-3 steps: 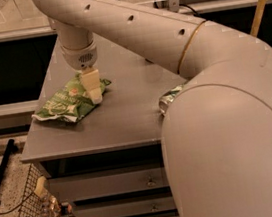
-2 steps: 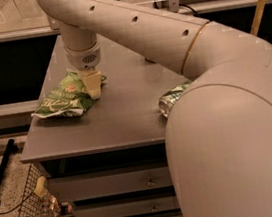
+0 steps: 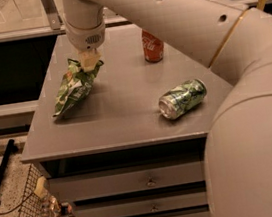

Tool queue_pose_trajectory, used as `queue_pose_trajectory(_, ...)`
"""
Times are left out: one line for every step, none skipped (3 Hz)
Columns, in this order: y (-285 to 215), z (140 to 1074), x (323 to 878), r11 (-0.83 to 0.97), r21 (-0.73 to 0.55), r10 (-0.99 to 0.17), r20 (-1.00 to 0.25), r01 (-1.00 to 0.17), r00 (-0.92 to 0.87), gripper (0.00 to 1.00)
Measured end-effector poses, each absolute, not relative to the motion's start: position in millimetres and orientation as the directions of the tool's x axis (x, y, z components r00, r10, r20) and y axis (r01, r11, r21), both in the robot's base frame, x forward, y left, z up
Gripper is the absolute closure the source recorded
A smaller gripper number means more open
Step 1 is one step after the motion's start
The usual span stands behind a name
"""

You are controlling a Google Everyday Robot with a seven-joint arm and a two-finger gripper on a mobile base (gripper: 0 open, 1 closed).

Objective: Pick green jalapeno chip bag

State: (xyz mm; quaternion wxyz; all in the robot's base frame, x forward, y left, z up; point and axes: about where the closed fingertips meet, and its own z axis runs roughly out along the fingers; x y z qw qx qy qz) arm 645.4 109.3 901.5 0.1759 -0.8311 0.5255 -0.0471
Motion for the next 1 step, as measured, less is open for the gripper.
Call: queue_pose_trajectory(105.0,950.3,640.0,-0.377,-0.431,-0.867,-0.146,-0.82,0.476,1.0)
